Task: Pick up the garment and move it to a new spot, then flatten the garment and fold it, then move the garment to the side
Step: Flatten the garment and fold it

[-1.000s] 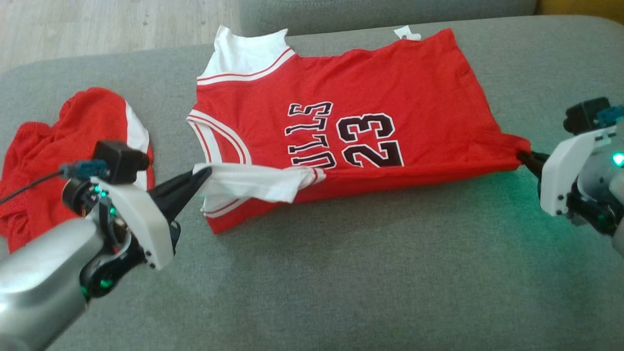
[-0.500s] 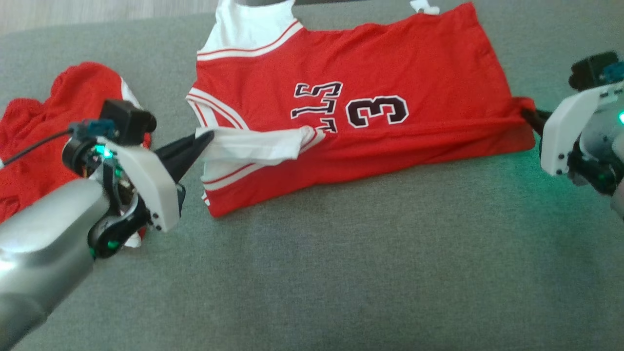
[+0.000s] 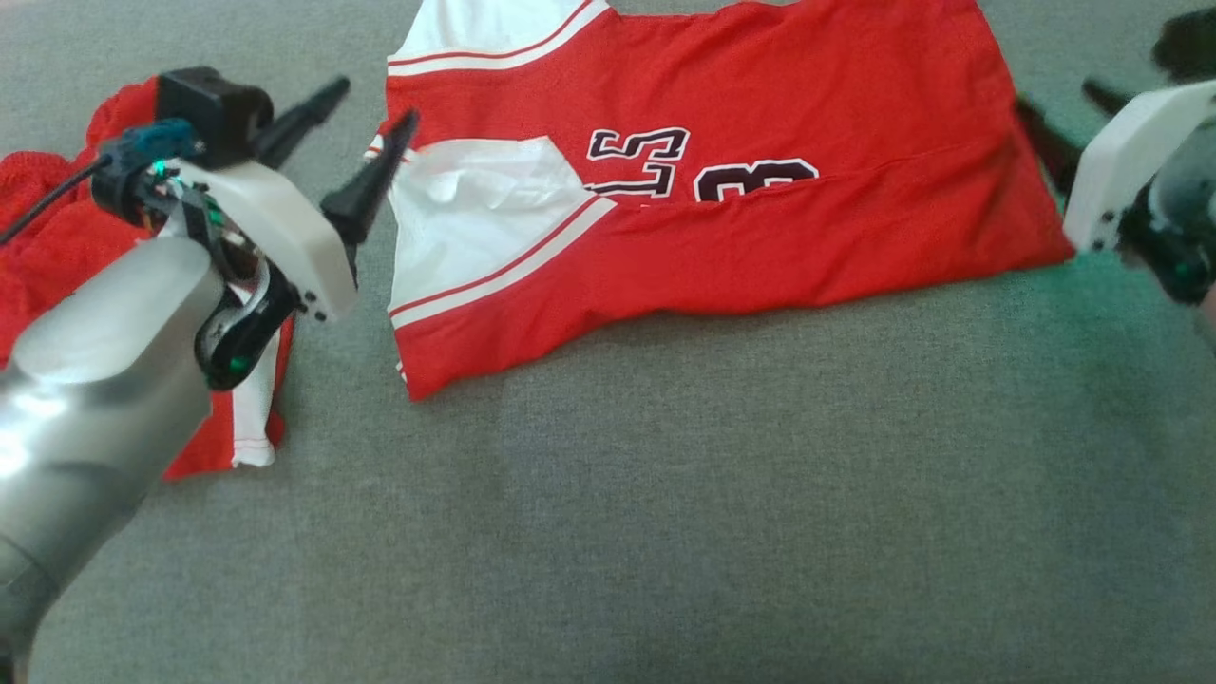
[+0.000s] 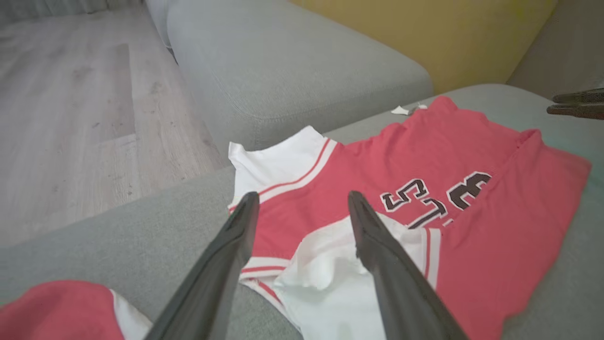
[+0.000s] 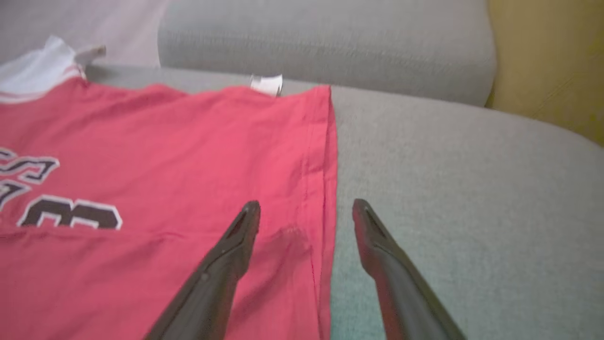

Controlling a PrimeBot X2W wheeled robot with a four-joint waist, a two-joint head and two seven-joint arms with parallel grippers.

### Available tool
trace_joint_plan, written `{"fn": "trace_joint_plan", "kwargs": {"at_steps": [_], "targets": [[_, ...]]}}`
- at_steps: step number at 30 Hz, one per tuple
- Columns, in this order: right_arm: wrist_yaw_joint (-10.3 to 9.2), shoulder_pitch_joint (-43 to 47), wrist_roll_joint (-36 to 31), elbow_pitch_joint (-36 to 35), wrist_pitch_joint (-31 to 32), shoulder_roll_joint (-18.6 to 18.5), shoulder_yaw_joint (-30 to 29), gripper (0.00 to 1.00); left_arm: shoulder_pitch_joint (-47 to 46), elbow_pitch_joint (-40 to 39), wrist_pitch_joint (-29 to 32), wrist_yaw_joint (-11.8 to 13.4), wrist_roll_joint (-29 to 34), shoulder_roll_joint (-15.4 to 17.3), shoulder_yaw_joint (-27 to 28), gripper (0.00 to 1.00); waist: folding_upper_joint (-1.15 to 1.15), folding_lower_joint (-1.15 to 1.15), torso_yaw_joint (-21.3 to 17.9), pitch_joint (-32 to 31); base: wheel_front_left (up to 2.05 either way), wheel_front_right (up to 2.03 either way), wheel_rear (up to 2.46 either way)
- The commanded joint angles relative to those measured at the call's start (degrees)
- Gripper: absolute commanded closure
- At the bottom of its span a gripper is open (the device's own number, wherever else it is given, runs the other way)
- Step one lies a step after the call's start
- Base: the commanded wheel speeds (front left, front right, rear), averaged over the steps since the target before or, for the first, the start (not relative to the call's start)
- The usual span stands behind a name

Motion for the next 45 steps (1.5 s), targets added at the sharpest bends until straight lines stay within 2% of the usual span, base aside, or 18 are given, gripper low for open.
{"fn": "trace_joint_plan", "kwargs": {"at_steps": [1, 4, 6, 9, 10, 12, 14, 17, 20, 23, 27, 31, 37, 45], "targets": [[-0.04, -1.6, -0.4, 0.7, -4.6, -0.2, -1.4, 0.0, -3.7, 1.3, -3.2, 0.9, 1.0, 1.0, 3.2, 0.0, 0.0, 0.0, 0.1, -0.4, 0.0, 0.0, 0.0], [-0.04, -1.8, -1.4, 1.9, -14.0, 0.7, -3.2, 0.0, -3.0, 3.7, -9.5, 2.4, 0.3, -1.1, 6.0, 0.0, 0.0, 0.0, 0.2, -1.7, 0.0, 0.0, 0.0], [-0.04, -0.8, -1.0, 2.1, -19.1, 1.6, -4.9, 0.0, -1.3, 4.1, -11.9, 3.0, -2.5, -2.7, 10.0, 0.0, 0.0, 0.0, 0.2, -2.9, 0.0, 0.0, 0.0], [-0.04, 1.6, -1.4, 0.6, -22.0, 2.6, -6.9, 0.0, 2.1, 2.4, -12.8, 3.6, -2.4, -3.5, 16.4, 0.0, 0.0, 0.0, -0.3, -4.7, 0.0, 0.0, 0.0], [-0.04, 1.6, -1.4, 0.6, -22.0, 2.6, -6.9, 0.0, 2.1, 2.4, -12.8, 3.6, -2.4, -3.5, 16.4, 0.0, 0.0, 0.0, -0.3, -4.7, 0.0, 0.0, 0.0], [-0.04, 3.0, -2.9, -1.5, -22.5, 2.6, -9.8, 0.0, 5.5, -1.2, -12.8, 5.1, 1.7, -3.8, 22.1, 0.0, 0.0, 0.0, -0.6, -5.8, 0.0, 0.0, 0.0], [-0.04, 4.9, -7.4, -5.8, -22.5, 2.1, -15.3, 0.0, 10.4, -6.1, -12.8, 6.3, 7.7, -4.2, 27.1, 0.0, 0.0, 0.0, -1.1, -6.9, 0.0, 0.0, 0.0], [-0.04, 12.7, -14.8, -11.7, -22.6, 3.4, -26.4, 0.0, 19.0, -12.6, -12.8, 9.7, 16.3, -6.0, 34.4, 0.0, 0.0, 0.0, -1.4, -9.0, 0.0, 0.0, 0.0], [-0.04, 22.8, -24.8, -18.4, -22.6, 6.9, -37.6, 0.0, 27.8, -17.5, -12.8, 11.4, 22.8, -9.0, 39.8, 0.0, 0.0, 0.0, -1.9, -11.1, 0.0, 0.0, 0.0], [-0.04, 33.3, -36.0, -26.0, -22.6, 11.8, -47.4, 0.0, 35.4, -20.9, -12.8, 12.0, 27.9, -12.3, 43.4, 0.0, 0.0, 0.0, -2.1, -13.0, 0.0, 0.0, 0.0], [-0.04, 44.7, -47.6, -34.1, -22.6, 18.9, -55.6, 0.0, 43.6, -23.0, -12.8, 11.3, 32.9, -16.3, 47.3, 0.0, 0.0, 0.0, -2.6, -15.0, 0.0, 0.0, 0.0], [-0.04, 50.3, -53.0, -37.5, -22.6, 23.4, -58.7, 0.0, 49.7, -22.8, -12.8, 10.2, 36.5, -19.9, 50.8, 0.0, 0.0, 0.0, -3.1, -15.9, 0.0, 0.0, 0.0], [-0.04, 52.3, -55.0, -38.7, -22.6, 25.4, -59.7, 0.0, 53.6, -20.0, -12.8, 7.4, 40.6, -23.4, 54.5, 0.0, 0.0, 0.0, -3.9, -16.1, 0.0, 0.0, 0.0], [-0.04, 51.2, -54.9, -39.8, -22.6, 25.4, -59.9, 0.0, 52.2, -16.1, -12.8, 5.3, 44.2, -25.5, 57.3, 0.0, 0.0, 0.0, -4.3, -15.0, 0.0, 0.0, 0.0]]}}
